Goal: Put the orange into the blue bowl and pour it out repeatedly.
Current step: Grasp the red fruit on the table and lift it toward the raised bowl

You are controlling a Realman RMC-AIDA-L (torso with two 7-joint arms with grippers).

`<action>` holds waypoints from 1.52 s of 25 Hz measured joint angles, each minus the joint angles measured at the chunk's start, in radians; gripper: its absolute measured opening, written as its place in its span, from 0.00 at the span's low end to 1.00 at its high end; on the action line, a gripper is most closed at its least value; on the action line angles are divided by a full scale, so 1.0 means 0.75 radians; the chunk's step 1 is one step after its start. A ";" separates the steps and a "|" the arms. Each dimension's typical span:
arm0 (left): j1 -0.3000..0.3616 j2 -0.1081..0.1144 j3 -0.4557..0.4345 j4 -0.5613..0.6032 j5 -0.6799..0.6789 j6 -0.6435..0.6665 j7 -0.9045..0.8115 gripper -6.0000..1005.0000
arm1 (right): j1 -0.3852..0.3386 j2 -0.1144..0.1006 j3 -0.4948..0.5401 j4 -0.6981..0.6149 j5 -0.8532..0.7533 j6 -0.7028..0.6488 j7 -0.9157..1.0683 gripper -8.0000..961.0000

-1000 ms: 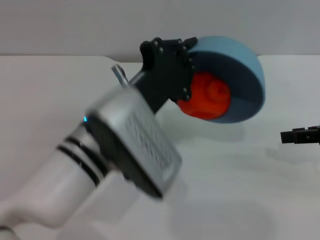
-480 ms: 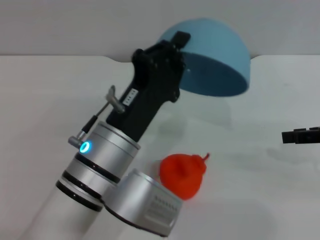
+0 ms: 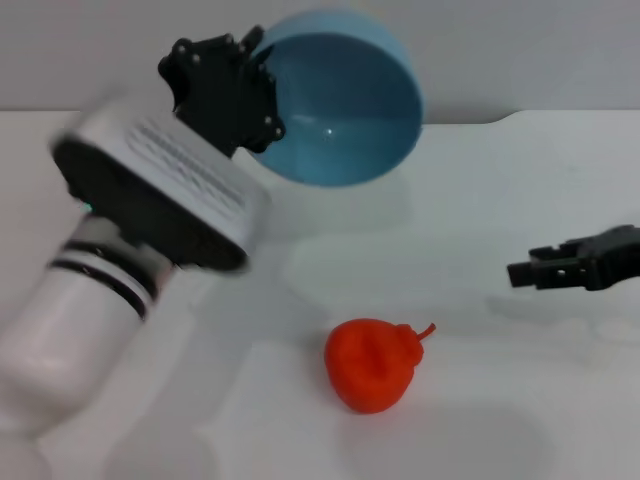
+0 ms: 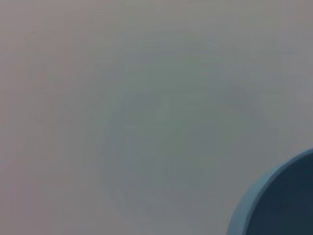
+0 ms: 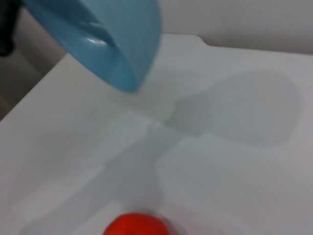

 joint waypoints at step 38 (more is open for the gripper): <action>-0.411 0.008 -1.438 0.024 0.375 2.542 -1.185 0.00 | 0.372 0.006 -0.620 0.562 0.055 0.381 -0.198 0.40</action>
